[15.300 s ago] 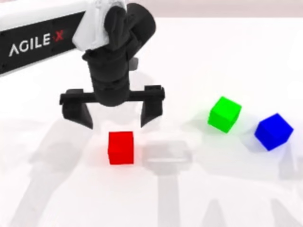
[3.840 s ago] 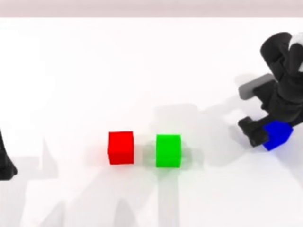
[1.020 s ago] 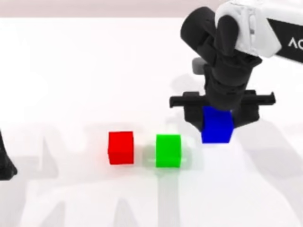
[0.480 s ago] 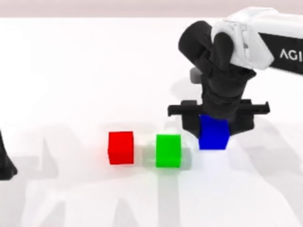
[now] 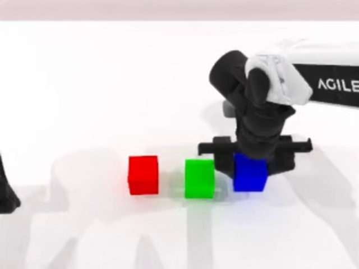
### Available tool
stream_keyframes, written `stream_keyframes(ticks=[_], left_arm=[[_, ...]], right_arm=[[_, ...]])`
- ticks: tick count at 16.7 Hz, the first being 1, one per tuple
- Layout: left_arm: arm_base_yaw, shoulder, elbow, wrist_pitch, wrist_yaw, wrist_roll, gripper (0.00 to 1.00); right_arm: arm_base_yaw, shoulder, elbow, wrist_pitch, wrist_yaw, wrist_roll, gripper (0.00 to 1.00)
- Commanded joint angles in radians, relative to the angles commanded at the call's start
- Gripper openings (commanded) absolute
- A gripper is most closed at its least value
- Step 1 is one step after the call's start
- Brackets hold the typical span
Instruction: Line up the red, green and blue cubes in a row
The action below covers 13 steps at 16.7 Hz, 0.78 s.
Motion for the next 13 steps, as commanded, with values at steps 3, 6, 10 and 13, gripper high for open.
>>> stream_keyframes(ticks=[3, 6, 10, 13], left_arm=[[0.0, 0.0, 0.0, 0.0, 0.0, 0.0, 1.0], [0.0, 0.0, 0.0, 0.0, 0.0, 0.0, 1.0], [0.0, 0.0, 0.0, 0.0, 0.0, 0.0, 1.0], [0.0, 0.0, 0.0, 0.0, 0.0, 0.0, 1.0]], right_arm=[[0.0, 0.0, 0.0, 0.0, 0.0, 0.0, 0.15], [0.0, 0.0, 0.0, 0.0, 0.0, 0.0, 0.38], [0.0, 0.0, 0.0, 0.0, 0.0, 0.0, 0.68], [0.0, 0.0, 0.0, 0.0, 0.0, 0.0, 0.9]])
